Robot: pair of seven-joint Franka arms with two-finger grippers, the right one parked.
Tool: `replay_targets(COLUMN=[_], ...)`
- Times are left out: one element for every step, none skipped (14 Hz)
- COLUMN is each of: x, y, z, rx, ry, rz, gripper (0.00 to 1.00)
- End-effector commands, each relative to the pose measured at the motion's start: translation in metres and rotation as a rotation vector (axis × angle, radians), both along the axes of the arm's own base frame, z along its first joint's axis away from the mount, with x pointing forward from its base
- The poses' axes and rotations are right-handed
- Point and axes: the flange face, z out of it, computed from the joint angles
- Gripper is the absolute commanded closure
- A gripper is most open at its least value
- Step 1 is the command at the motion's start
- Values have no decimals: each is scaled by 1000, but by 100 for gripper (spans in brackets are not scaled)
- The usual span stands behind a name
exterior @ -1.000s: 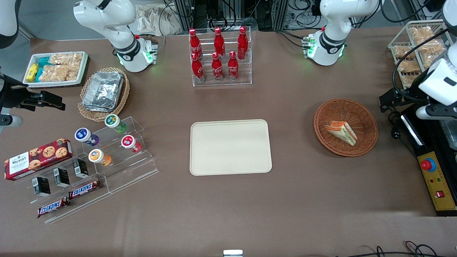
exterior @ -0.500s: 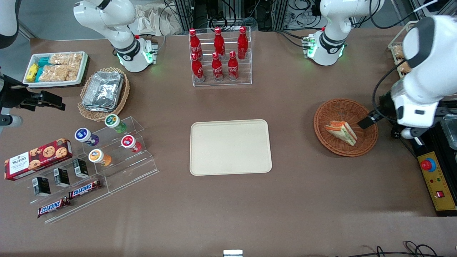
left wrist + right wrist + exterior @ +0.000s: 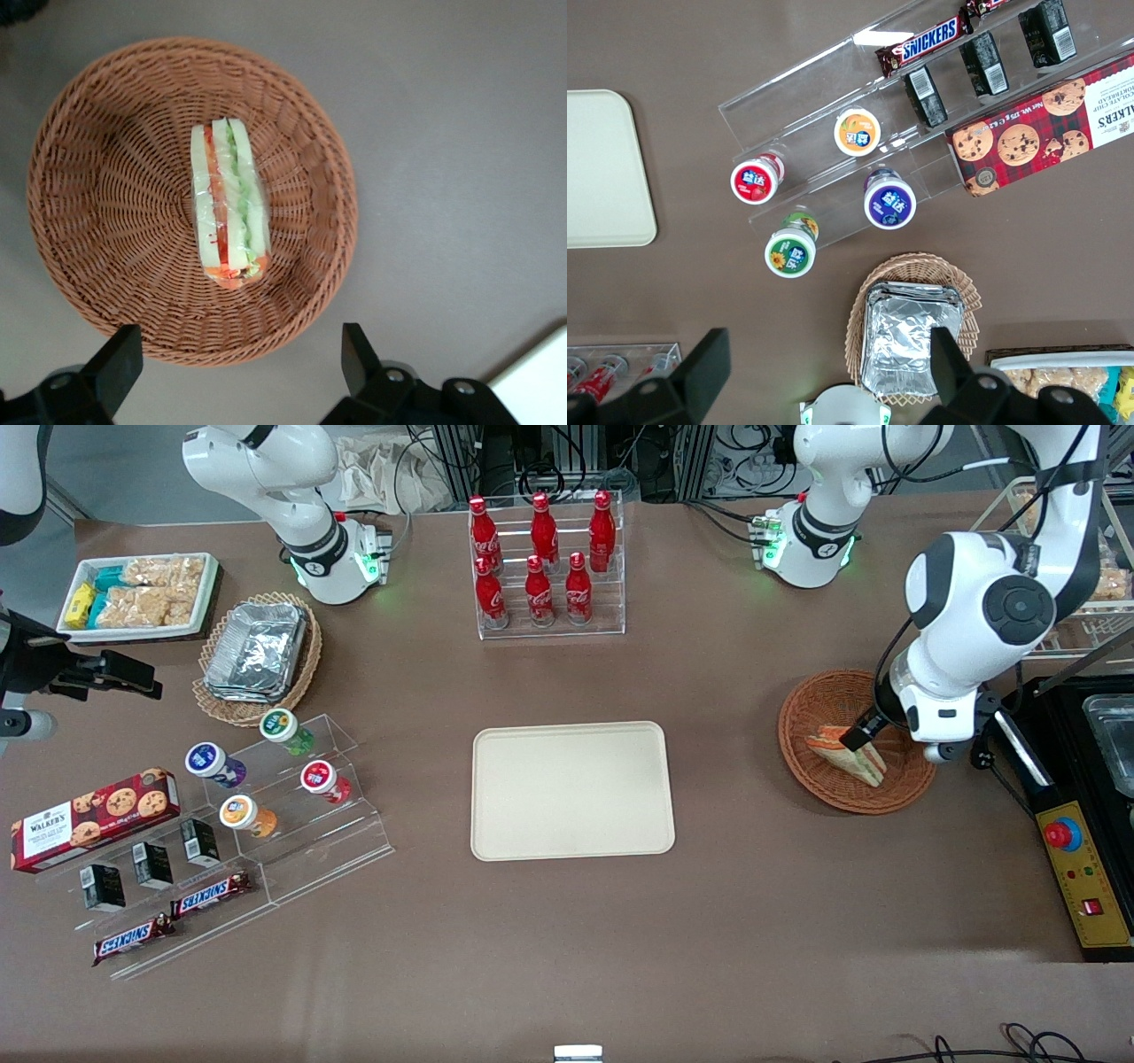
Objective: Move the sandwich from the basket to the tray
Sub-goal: 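Lower the left gripper and close it on the sandwich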
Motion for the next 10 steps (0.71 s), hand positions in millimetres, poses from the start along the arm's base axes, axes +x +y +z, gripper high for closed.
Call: replay_targets(x=[-7,-5,-4,-6,-7,-8,-8,-8,-8,-8], y=[6,5,5,7,11,16,19,20,21,24], z=[-25,-36,-46,-54,-62,-69,-73,-78,-81,-84], rx=[1,-3,-5,-8,-11,-13,-15,-15,-6,0], ry=[-36,-36,-38,-45,-54,-63,-69,-66,-68,-63], rz=[78,91,99,105,114,124,131,130,119,118], gripper=[0,0,0,0,0,0,0,0,0,0])
